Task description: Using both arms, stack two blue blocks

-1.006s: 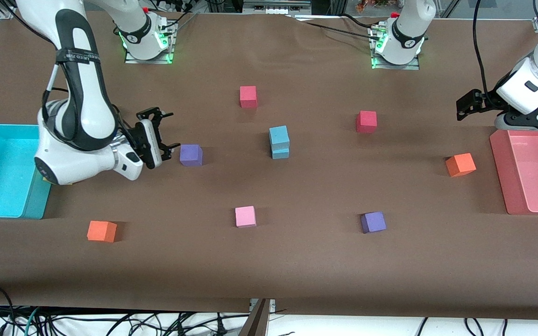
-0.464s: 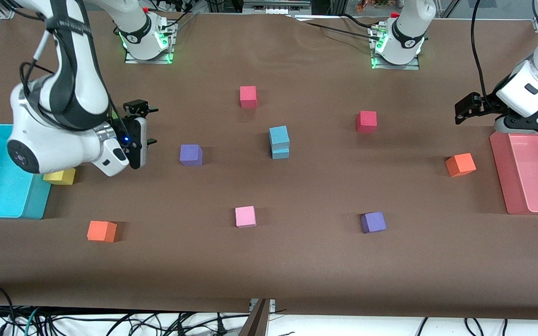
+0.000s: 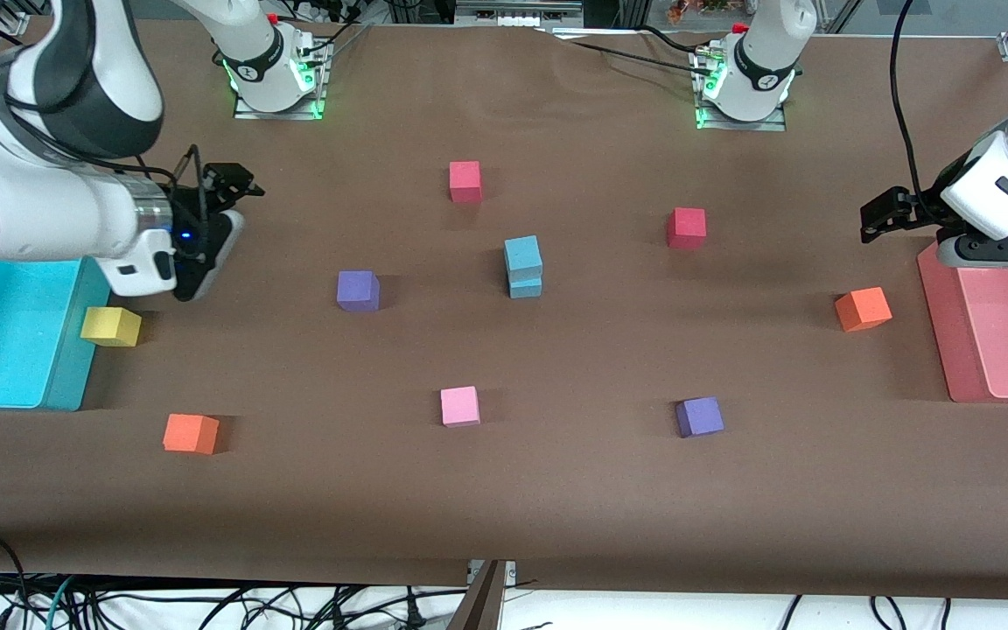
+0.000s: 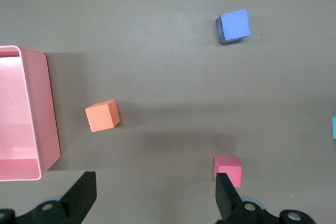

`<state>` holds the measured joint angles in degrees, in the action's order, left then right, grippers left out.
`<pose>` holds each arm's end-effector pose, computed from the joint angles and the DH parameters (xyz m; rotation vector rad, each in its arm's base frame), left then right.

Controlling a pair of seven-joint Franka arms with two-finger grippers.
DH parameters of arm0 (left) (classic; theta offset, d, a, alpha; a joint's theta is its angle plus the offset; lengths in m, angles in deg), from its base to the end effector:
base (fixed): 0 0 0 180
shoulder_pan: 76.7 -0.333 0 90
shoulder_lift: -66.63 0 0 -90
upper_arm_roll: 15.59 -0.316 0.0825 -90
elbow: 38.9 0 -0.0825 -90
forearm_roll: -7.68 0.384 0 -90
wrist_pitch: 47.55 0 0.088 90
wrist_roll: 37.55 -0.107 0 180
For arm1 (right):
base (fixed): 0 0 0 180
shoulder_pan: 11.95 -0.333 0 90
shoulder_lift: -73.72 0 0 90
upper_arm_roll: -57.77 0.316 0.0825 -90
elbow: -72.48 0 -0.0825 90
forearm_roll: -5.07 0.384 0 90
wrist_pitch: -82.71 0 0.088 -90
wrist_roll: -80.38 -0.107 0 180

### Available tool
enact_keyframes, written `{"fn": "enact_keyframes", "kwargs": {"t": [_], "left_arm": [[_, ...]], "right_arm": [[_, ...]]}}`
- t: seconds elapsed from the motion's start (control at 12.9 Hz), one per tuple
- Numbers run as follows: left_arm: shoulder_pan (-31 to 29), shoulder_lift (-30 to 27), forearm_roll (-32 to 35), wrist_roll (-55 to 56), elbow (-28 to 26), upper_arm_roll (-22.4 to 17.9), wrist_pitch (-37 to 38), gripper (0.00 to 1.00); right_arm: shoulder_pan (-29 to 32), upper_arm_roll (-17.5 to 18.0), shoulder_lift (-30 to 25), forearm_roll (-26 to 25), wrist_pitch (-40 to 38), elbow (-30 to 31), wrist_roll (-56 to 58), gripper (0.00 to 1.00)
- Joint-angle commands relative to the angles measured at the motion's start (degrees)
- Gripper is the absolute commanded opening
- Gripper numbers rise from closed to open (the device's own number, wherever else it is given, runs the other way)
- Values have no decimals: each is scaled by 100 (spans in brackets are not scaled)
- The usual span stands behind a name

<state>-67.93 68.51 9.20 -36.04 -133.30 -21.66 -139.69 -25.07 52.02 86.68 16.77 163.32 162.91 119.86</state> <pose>0.5630 -0.0247 0.5732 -3.1069 0.0352 0.1102 0.5754 0.1039 0.4835 -2.5916 -1.1088 0.4714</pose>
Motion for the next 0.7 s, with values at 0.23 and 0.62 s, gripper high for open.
{"fn": "enact_keyframes", "kwargs": {"t": [0.23, 0.62], "left_arm": [[-60, 49, -108, -54, 203, 19, 196, 100], [-104, 40, -107, -81, 203, -8, 249, 100]], "right_arm": [[502, 189, -374, -696, 394, 124, -327, 100], [1327, 608, -435, -1062, 719, 98, -1011, 100]]}}
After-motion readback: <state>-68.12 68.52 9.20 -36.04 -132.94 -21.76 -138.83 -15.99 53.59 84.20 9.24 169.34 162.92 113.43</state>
